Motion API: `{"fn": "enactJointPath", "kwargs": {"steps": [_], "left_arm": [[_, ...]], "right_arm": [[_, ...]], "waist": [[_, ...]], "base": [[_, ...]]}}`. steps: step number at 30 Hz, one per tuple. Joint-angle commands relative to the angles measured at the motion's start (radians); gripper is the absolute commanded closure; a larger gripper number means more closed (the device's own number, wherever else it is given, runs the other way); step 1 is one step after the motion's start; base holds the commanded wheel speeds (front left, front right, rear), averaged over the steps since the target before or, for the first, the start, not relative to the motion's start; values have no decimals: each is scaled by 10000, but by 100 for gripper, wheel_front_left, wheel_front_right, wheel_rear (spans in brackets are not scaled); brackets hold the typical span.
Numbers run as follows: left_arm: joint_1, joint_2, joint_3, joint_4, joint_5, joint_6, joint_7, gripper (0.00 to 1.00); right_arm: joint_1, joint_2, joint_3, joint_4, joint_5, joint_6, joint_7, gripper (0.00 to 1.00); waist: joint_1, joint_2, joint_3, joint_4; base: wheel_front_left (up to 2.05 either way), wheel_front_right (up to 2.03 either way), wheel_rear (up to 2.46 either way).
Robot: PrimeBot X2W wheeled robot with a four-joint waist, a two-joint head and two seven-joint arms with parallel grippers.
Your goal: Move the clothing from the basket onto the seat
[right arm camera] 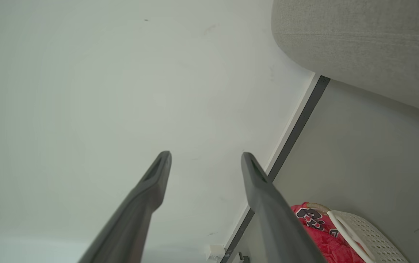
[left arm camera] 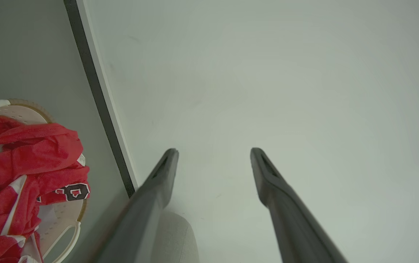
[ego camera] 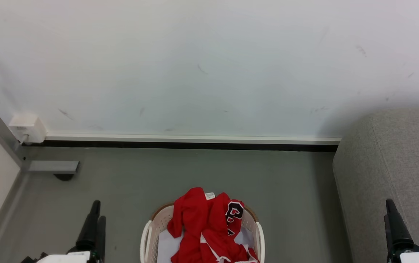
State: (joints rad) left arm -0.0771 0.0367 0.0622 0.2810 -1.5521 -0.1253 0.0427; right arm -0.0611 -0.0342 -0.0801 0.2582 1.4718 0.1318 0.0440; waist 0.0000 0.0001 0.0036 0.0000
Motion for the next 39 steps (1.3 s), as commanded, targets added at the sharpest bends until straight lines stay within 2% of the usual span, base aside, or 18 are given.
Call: {"fn": "enactJointPath", "kwargs": {"steps": [1, 13, 23, 39], "left_arm": [[-245, 71, -25, -117, 351, -8, -84, 0], [-293, 89, -379, -305, 2442, 193, -587, 0], [-307, 102, -647, -463, 4694, 306, -968, 0], [-186, 132, -969, -374, 8083, 220, -1493, 0]], "right_arm": [[-130, -92, 2, -238, -396, -3, -97, 0], [-62, -112, 261, -796, -3454, -5, -602, 0], [-25, -248, 529, -1066, -6019, -6, -979, 0], [65, -540, 856, -766, -8803, -9, -1505, 0]], "waist": [[0, -1, 2, 0], [0, -1, 8, 2], [0, -1, -2, 14], [0, -1, -27, 22]], "base": [[0, 0, 0], [0, 0, 0], [0, 0, 0], [0, 0, 0]]}}
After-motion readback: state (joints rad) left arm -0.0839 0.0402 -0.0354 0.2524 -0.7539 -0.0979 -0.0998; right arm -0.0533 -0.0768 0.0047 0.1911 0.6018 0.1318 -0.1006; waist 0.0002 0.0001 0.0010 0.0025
